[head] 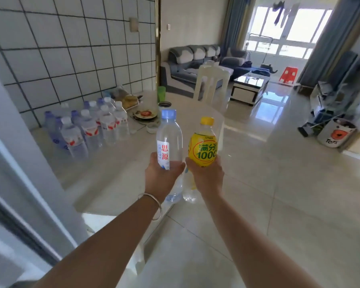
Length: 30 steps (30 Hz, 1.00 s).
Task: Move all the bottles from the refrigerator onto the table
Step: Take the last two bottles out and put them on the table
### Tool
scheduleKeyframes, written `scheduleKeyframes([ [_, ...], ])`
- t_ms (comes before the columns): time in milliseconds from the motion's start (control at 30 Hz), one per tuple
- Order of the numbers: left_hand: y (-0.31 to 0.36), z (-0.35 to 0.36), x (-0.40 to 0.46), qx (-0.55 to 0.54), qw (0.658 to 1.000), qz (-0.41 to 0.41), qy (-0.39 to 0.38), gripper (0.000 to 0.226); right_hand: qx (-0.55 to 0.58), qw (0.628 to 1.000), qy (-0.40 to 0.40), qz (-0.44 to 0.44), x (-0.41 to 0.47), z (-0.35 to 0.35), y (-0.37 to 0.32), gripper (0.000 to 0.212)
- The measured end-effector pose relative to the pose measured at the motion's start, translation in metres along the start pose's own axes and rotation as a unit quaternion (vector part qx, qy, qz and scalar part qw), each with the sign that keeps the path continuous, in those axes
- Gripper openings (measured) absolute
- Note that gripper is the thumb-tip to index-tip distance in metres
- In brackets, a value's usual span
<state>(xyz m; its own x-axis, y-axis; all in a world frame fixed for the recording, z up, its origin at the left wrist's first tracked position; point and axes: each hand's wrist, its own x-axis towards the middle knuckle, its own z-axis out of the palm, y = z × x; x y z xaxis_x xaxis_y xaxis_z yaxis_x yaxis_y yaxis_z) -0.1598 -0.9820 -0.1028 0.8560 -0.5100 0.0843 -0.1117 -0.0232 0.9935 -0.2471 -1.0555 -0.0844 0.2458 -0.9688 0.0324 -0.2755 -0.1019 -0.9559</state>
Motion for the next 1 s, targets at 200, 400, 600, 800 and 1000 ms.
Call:
scheduleKeyframes([
  [200, -0.033, -0.002, 0.08, 0.008, 0.997, -0.031, 0.077, 0.049, -0.021, 0.994, -0.103, -0.016, 0.077, 0.076, -0.006, 0.049],
  [400, -0.06, -0.017, 0.181, 0.016, 0.972, -0.058, 0.228, 0.044, -0.018, 0.97, -0.238, -0.051, 0.16, 0.174, -0.015, 0.046],
  [600, -0.086, -0.048, 0.237, 0.023, 0.93, -0.107, 0.35, 0.052, -0.049, 0.935, -0.348, -0.055, 0.204, 0.26, -0.012, 0.044],
  [800, -0.122, -0.09, 0.266, 0.032, 0.894, -0.151, 0.42, 0.052, -0.07, 0.896, -0.431, -0.075, 0.208, 0.337, 0.005, 0.047],
  [1000, -0.152, -0.128, 0.302, 0.057, 0.881, -0.178, 0.434, 0.064, -0.082, 0.892, -0.437, -0.082, 0.205, 0.408, 0.015, 0.054],
])
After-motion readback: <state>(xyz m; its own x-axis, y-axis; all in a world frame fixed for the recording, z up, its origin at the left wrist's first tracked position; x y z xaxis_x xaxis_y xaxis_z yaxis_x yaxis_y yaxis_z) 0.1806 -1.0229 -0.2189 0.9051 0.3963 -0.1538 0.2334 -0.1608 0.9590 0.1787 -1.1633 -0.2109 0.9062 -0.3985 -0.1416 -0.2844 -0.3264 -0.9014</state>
